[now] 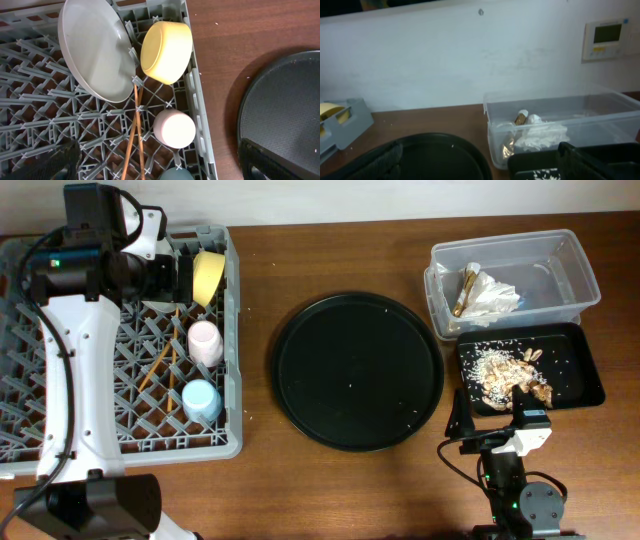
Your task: Sort waste into correct bins and load items into the dishwasher rack
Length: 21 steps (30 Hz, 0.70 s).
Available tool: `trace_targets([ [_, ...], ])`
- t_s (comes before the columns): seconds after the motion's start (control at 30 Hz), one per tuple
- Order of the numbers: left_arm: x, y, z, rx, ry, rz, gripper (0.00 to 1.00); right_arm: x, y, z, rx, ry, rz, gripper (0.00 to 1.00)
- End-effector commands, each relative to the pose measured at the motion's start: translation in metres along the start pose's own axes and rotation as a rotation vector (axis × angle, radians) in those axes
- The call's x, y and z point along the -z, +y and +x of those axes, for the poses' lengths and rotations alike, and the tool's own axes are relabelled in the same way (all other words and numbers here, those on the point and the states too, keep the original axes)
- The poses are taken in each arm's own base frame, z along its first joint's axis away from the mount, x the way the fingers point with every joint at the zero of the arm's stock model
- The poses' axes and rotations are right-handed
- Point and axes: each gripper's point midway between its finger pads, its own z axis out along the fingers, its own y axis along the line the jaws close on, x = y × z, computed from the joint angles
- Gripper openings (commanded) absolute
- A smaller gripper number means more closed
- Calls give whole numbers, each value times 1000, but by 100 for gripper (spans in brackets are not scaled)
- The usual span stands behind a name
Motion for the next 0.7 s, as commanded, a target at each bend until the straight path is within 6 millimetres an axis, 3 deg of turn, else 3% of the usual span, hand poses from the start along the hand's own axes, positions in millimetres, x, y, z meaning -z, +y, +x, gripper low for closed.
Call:
trace_targets([
  [0.0,-2,1,1,8,5,8,99,-1,1,17,1,28,-12,98],
  [0.13,-2,1,1,8,5,8,99,2,1,48,-6,158,-16,98],
  [0.67,-2,1,1,8,5,8,99,2,1,49,-6,160,-16,98],
])
